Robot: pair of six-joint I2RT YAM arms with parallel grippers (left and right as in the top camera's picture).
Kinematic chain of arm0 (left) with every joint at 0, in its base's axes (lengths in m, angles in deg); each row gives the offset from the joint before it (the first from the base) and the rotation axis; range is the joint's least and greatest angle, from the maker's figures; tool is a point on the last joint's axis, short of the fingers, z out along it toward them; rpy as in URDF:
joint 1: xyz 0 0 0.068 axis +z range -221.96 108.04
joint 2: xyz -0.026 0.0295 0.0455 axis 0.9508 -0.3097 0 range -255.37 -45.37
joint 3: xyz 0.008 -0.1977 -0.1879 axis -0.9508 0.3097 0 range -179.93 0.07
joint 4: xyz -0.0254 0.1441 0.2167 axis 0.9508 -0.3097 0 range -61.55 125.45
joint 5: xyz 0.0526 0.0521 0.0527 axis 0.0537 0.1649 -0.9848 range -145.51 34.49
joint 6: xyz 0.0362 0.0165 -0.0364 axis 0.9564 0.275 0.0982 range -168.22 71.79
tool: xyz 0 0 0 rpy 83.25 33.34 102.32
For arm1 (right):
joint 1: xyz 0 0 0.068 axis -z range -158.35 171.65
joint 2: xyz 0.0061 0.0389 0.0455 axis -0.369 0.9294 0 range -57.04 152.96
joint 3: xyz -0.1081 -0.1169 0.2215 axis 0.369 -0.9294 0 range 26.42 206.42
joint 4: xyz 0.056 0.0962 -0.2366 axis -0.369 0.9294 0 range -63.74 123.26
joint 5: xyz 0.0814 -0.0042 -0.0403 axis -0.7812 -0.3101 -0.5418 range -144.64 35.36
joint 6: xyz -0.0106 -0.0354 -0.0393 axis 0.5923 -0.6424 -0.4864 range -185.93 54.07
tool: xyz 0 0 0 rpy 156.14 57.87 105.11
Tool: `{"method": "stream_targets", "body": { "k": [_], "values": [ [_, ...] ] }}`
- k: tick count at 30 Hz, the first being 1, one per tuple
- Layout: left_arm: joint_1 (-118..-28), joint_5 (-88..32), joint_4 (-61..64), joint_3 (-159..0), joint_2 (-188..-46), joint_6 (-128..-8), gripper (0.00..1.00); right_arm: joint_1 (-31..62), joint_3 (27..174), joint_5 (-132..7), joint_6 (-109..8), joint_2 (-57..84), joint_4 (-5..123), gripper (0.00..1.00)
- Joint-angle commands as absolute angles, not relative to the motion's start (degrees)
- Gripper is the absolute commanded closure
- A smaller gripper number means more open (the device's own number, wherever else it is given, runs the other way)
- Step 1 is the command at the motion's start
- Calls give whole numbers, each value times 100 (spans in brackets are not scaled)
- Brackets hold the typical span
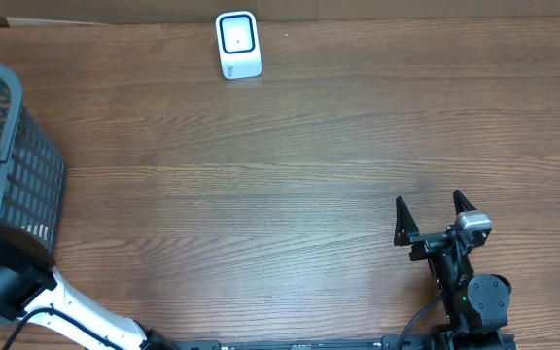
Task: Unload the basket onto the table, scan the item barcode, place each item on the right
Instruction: 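Carry the green-lidded jar to the white scanner with the left gripper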
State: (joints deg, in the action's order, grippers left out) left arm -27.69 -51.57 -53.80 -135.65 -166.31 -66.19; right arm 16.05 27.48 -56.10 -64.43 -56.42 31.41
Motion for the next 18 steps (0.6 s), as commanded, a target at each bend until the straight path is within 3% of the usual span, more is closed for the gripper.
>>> {"method": "stream_targets", "body": {
  "k": [1,4,11,18],
  "values": [
    [-2780,-4293,-6136,-15685,-16516,-6366,57,1631,2689,-5577,-6448,-5688,3108,0],
    [-2793,-3646,-6134,-16105,-16172,-6200,57,1631,2689,-5577,-6448,-5688,3108,0],
    [-3178,-3487,-6134,-16214,-15241,-6348,58,1631,2689,-5577,-6448,-5688,3108,0],
    [-5256,-3483,-6134,-16098,-14983,-5929,56,1631,2689,-5577,-6448,-5688,3108,0]
  ]
}}
